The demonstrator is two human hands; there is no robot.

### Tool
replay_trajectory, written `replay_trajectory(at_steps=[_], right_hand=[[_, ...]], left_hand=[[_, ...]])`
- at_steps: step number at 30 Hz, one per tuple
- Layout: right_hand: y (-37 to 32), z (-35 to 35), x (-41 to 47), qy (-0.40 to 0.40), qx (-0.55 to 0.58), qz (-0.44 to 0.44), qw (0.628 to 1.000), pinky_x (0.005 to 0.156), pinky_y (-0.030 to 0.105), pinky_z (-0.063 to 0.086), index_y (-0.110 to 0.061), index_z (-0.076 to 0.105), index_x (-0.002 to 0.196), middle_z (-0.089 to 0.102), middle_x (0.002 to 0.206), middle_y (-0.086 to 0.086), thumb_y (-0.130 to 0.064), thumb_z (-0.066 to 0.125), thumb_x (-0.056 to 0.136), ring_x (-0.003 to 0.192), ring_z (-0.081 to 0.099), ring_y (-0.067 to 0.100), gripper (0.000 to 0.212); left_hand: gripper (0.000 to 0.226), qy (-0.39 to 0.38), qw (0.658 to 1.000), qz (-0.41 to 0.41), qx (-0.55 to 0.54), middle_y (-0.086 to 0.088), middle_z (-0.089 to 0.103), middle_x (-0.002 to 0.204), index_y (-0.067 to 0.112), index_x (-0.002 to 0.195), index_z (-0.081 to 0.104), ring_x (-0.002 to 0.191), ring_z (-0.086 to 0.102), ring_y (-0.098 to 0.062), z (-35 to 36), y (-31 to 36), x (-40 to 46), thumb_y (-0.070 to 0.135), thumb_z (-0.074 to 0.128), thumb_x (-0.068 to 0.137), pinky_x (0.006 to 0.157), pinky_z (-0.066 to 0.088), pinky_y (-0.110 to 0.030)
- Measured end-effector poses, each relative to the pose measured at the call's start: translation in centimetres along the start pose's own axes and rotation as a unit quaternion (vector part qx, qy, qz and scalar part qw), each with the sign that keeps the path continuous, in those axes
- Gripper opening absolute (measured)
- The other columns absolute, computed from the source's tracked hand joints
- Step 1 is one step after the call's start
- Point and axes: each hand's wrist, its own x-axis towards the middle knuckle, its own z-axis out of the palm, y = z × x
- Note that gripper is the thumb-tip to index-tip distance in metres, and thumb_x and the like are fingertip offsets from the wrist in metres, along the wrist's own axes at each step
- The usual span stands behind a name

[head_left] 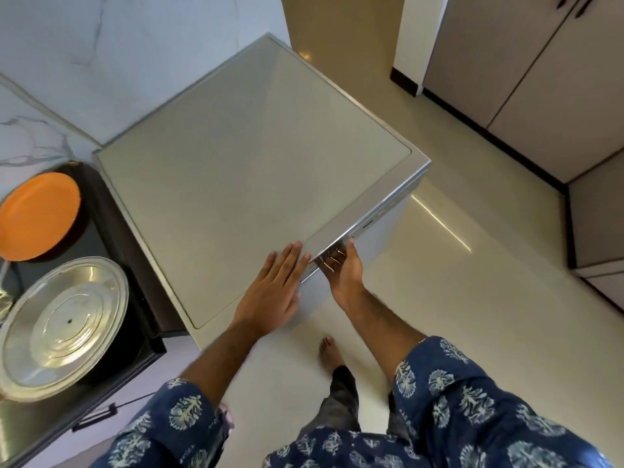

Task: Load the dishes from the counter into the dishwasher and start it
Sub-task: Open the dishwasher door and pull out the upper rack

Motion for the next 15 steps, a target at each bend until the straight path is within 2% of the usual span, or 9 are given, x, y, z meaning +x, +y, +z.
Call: replay_trajectory(at_steps=[2,5,10,15], right_hand=[[0.3,0.1,0.4,0.000,-0.002,0.000,1.000,0.082,0.039,0.057,-0.009,0.065,0.104,0.070,0.081,0.006,-0.042,0.041,0.105,0.080,0.069,0.021,0.041],[0.1,0.1,0.5,0.001,-0.023,0.003,1.000,0.079,0.037,0.056,-0.008,0.061,0.106,0.067,0.089,0.010,-0.040,0.035,0.107,0.084,0.065,0.023,0.042],[-0.4,0.8,0.3,0.000,-0.051,0.008,0.999,0.087,0.040,0.055,-0.005,0.059,0.112,0.064,0.094,0.014,-0.041,0.029,0.108,0.087,0.063,0.026,0.046],[-0.7,0.2,0.2,-0.018,-0.073,0.019,0.997,0.096,0.042,0.054,-0.002,0.058,0.119,0.066,0.101,0.016,-0.040,0.030,0.108,0.095,0.065,0.027,0.049]], left_hand=[[0.073,0.006,1.000,0.006,-0.009,-0.013,0.000,0.168,0.011,0.160,0.003,0.156,0.002,-0.027,0.4,-0.1,0.0,0.032,0.035,0.098,0.125,0.017,-0.048],[0.071,0.009,1.000,0.004,-0.014,-0.012,0.000,0.168,0.011,0.160,0.004,0.156,0.002,-0.027,0.3,-0.1,-0.2,0.030,0.036,0.100,0.124,0.019,-0.048],[0.068,0.001,1.000,-0.007,-0.003,-0.012,0.001,0.168,0.011,0.160,0.004,0.156,0.001,-0.026,-0.5,0.3,-0.2,0.029,0.036,0.103,0.124,0.021,-0.049],[0.078,-0.016,0.999,-0.036,0.022,-0.011,0.000,0.168,0.013,0.161,0.002,0.155,0.002,-0.026,-0.7,0.9,-0.1,0.043,0.042,0.101,0.123,0.021,-0.050]])
